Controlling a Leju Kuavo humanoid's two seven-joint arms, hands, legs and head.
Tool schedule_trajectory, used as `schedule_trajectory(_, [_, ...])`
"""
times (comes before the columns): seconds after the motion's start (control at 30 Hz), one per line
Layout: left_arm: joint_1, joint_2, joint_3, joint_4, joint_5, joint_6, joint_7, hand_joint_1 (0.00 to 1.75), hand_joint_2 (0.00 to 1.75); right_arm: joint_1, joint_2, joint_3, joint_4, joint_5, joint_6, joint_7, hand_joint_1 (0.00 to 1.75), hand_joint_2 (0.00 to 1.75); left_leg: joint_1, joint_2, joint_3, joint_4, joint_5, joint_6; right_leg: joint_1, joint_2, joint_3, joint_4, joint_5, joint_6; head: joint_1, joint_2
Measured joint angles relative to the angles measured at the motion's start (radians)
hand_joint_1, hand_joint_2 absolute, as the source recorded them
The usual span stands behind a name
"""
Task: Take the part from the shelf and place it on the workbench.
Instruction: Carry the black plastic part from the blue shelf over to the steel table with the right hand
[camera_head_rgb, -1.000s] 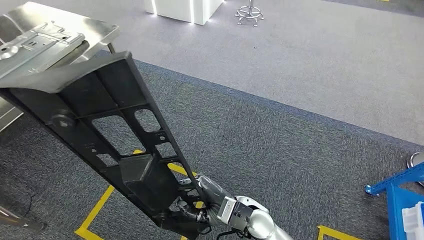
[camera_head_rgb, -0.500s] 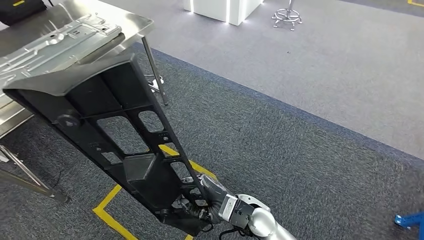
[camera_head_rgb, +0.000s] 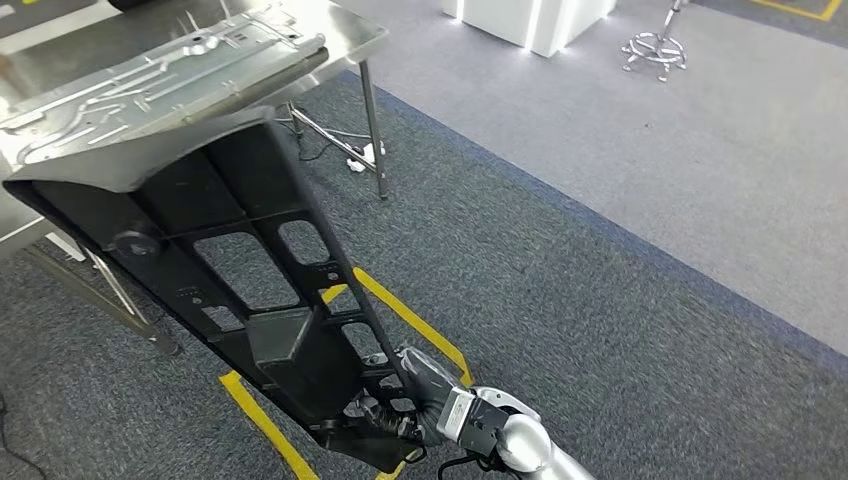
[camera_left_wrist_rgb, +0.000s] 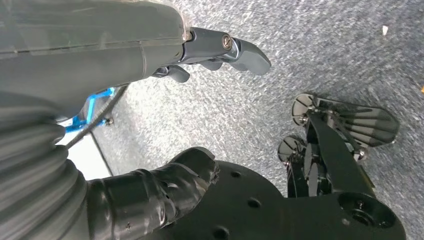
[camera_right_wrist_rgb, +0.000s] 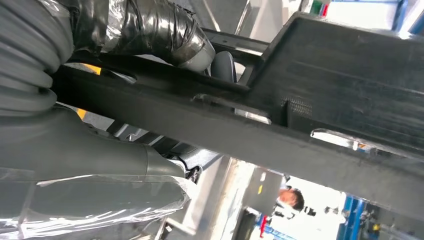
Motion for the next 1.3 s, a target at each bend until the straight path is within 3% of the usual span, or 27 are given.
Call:
schedule_trajectory(0.07, [-0.002, -0.001, 0.000, 0.000, 0.000, 0.000, 0.000, 0.00, 1.75, 0.001, -0.002, 0.000, 0.000, -0.011, 0.004, 0.001, 1.75, 1.75, 0.004, -0.011, 0.007, -0.008, 0.005, 0.005, -0.005, 0.054, -0.055, 0.112, -0.056, 0.007, 0.000, 0.000])
schedule_trajectory(0.1, [-0.003, -0.001, 0.000, 0.000, 0.000, 0.000, 0.000, 0.00, 1.75, 0.003, -0.003, 0.000, 0.001, -0.016, 0.006, 0.002, 1.75, 1.75, 0.005, -0.017, 0.007, -0.006, 0.004, 0.007, -0.006, 0.067, -0.090, 0.176, -0.081, 0.010, 0.000, 0.000])
schedule_trajectory(0.13, [-0.004, -0.001, 0.000, 0.000, 0.000, 0.000, 0.000, 0.00, 1.75, 0.005, -0.005, 0.000, 0.002, -0.019, 0.007, 0.003, 1.75, 1.75, 0.004, -0.023, 0.007, -0.004, 0.002, 0.007, -0.007, 0.071, -0.116, 0.219, -0.090, 0.013, 0.000, 0.000])
schedule_trajectory(0.17, [-0.004, -0.001, 0.000, 0.000, 0.000, 0.000, 0.000, 0.00, 1.75, 0.007, -0.006, 0.000, 0.002, -0.020, 0.009, 0.004, 1.75, 1.75, 0.005, -0.030, 0.007, -0.001, -0.001, 0.006, -0.009, 0.072, -0.127, 0.227, -0.078, 0.016, 0.000, 0.000])
schedule_trajectory(0.2, [-0.004, -0.001, 0.000, 0.000, 0.000, -0.001, 0.000, 0.00, 1.75, 0.007, -0.007, 0.000, 0.003, -0.021, 0.010, 0.004, 1.75, 1.75, 0.005, -0.036, 0.008, 0.003, -0.005, 0.004, -0.010, 0.073, -0.119, 0.197, -0.048, 0.017, 0.000, 0.000])
schedule_trajectory(0.23, [-0.004, -0.001, 0.000, 0.000, 0.000, -0.001, 0.000, 0.00, 1.75, 0.007, -0.007, 0.000, 0.003, -0.021, 0.010, 0.004, 1.75, 1.75, 0.006, -0.041, 0.010, 0.009, -0.009, 0.001, -0.012, 0.073, -0.094, 0.136, -0.006, 0.018, 0.000, 0.000])
schedule_trajectory(0.3, [-0.004, -0.002, 0.000, 0.000, 0.000, -0.001, 0.000, 0.00, 1.75, 0.006, -0.008, 0.000, 0.003, -0.021, 0.010, 0.004, 1.75, 1.75, 0.005, -0.049, 0.007, 0.023, -0.020, -0.008, -0.012, 0.078, -0.044, 0.018, 0.046, 0.014, 0.000, 0.000])
schedule_trajectory(0.33, [-0.005, -0.002, 0.000, 0.000, 0.000, -0.001, 0.000, 0.00, 1.75, 0.006, -0.008, 0.000, 0.003, -0.021, 0.010, 0.004, 1.75, 1.75, 0.004, -0.051, 0.004, 0.028, -0.024, -0.013, -0.011, 0.080, -0.031, -0.014, 0.055, 0.011, 0.000, 0.000])
schedule_trajectory(0.43, [-0.005, -0.002, 0.000, 0.000, 0.000, -0.001, 0.000, 0.00, 1.75, 0.006, -0.007, 0.000, 0.003, -0.022, 0.010, 0.004, 1.75, 1.75, 0.007, -0.053, -0.001, 0.032, -0.028, -0.030, -0.007, 0.079, -0.027, -0.029, 0.056, -0.005, 0.000, 0.000])
schedule_trajectory(0.5, [-0.004, -0.001, 0.000, 0.000, 0.000, -0.001, 0.000, 0.00, 1.75, 0.005, -0.007, 0.000, 0.003, -0.022, 0.010, 0.004, 1.75, 1.75, 0.009, -0.044, -0.012, 0.060, -0.049, -0.041, -0.010, 0.076, -0.021, -0.039, 0.059, -0.017, 0.000, 0.000])
schedule_trajectory(0.6, [-0.005, -0.001, 0.000, 0.000, 0.000, -0.001, 0.000, 0.00, 1.75, 0.004, -0.006, 0.000, 0.003, -0.023, 0.010, 0.004, 1.75, 1.75, 0.016, -0.033, -0.097, 0.233, -0.131, -0.054, -0.012, 0.066, -0.019, -0.043, 0.060, -0.026, -0.001, 0.000])
schedule_trajectory(0.63, [-0.004, -0.001, 0.000, 0.000, 0.000, -0.001, 0.000, 0.00, 1.75, 0.005, -0.007, 0.000, 0.003, -0.023, 0.010, 0.004, 1.75, 1.75, 0.019, -0.031, -0.126, 0.286, -0.147, -0.058, -0.011, 0.064, -0.019, -0.043, 0.059, -0.026, -0.001, 0.000])
schedule_trajectory(0.67, [-0.004, -0.001, 0.000, 0.000, 0.000, -0.001, 0.000, 0.00, 1.75, 0.005, -0.007, 0.000, 0.003, -0.023, 0.010, 0.004, 1.75, 1.75, 0.021, -0.030, -0.138, 0.306, -0.143, -0.060, -0.011, 0.062, -0.019, -0.042, 0.058, -0.026, -0.001, 0.000])
schedule_trajectory(0.7, [-0.004, -0.001, 0.000, 0.000, 0.000, -0.001, 0.000, 0.00, 1.75, 0.005, -0.007, 0.000, 0.003, -0.023, 0.010, 0.004, 1.75, 1.75, 0.023, -0.029, -0.131, 0.286, -0.120, -0.062, -0.011, 0.062, -0.018, -0.042, 0.058, -0.025, -0.001, 0.000])
schedule_trajectory(0.8, [-0.003, -0.001, 0.000, 0.000, 0.001, 0.000, 0.000, 0.00, 1.75, 0.004, -0.007, 0.000, 0.003, -0.023, 0.011, 0.004, 1.75, 1.75, 0.026, -0.021, -0.040, 0.095, -0.032, -0.058, -0.011, 0.061, -0.013, -0.042, 0.053, -0.015, -0.001, 0.000])
schedule_trajectory(0.87, [-0.004, -0.001, 0.000, 0.000, 0.002, 0.002, 0.000, 0.00, 1.75, 0.004, -0.007, 0.000, 0.003, -0.023, 0.011, 0.004, 1.75, 1.75, 0.020, -0.018, -0.010, 0.031, -0.022, -0.048, -0.010, 0.061, -0.012, -0.041, 0.050, -0.002, -0.001, 0.000])
schedule_trajectory(1.0, [-0.003, -0.001, 0.000, 0.000, 0.009, 0.005, -0.005, 0.00, 1.75, 0.003, -0.006, 0.000, 0.000, -0.023, 0.011, 0.005, 1.75, 1.75, 0.016, -0.025, 0.004, 0.017, -0.022, -0.018, -0.015, 0.060, -0.014, -0.025, 0.035, 0.024, 0.000, 0.000])
schedule_trajectory(1.07, [-0.004, -0.001, 0.000, 0.000, 0.010, 0.006, -0.007, 0.00, 1.75, 0.003, -0.007, -0.001, -0.002, -0.023, 0.011, 0.004, 1.75, 1.75, 0.016, -0.025, 0.013, 0.011, -0.022, -0.005, -0.016, 0.065, -0.058, 0.068, -0.011, 0.026, 0.001, 0.000])
schedule_trajectory(1.13, [-0.005, 0.000, 0.000, 0.000, 0.010, 0.006, -0.008, 0.00, 1.75, 0.005, -0.008, -0.001, -0.002, -0.023, 0.011, 0.004, 1.75, 1.75, 0.012, -0.026, 0.015, 0.013, -0.027, 0.004, -0.015, 0.069, -0.135, 0.201, -0.062, 0.026, 0.001, 0.000])
schedule_trajectory(1.17, [-0.005, 0.000, 0.000, 0.000, 0.010, 0.006, -0.008, 0.00, 1.75, 0.007, -0.008, -0.001, -0.002, -0.023, 0.011, 0.005, 1.75, 1.75, 0.010, -0.028, 0.017, 0.014, -0.031, 0.006, -0.015, 0.070, -0.161, 0.239, -0.065, 0.026, 0.001, 0.000])
schedule_trajectory(1.2, [-0.004, 0.000, 0.000, 0.000, 0.011, 0.006, -0.008, 0.00, 1.75, 0.008, -0.009, -0.001, -0.002, -0.023, 0.011, 0.005, 1.75, 1.75, 0.009, -0.030, 0.022, 0.016, -0.036, 0.006, -0.015, 0.071, -0.169, 0.240, -0.048, 0.024, 0.001, 0.000])
schedule_trajectory(1.23, [-0.003, 0.000, 0.000, 0.000, 0.011, 0.006, -0.008, 0.00, 1.75, 0.009, -0.009, -0.001, -0.002, -0.023, 0.011, 0.005, 1.75, 1.75, 0.008, -0.032, 0.028, 0.017, -0.042, 0.005, -0.014, 0.071, -0.157, 0.202, -0.012, 0.021, 0.001, 0.000])
schedule_trajectory(1.3, [-0.002, -0.001, 0.001, 0.000, 0.012, 0.006, -0.008, 0.00, 1.75, 0.008, -0.009, -0.001, -0.002, -0.023, 0.011, 0.005, 1.75, 1.75, 0.007, -0.036, 0.042, 0.020, -0.056, -0.001, -0.010, 0.074, -0.097, 0.069, 0.063, 0.011, 0.001, 0.000])
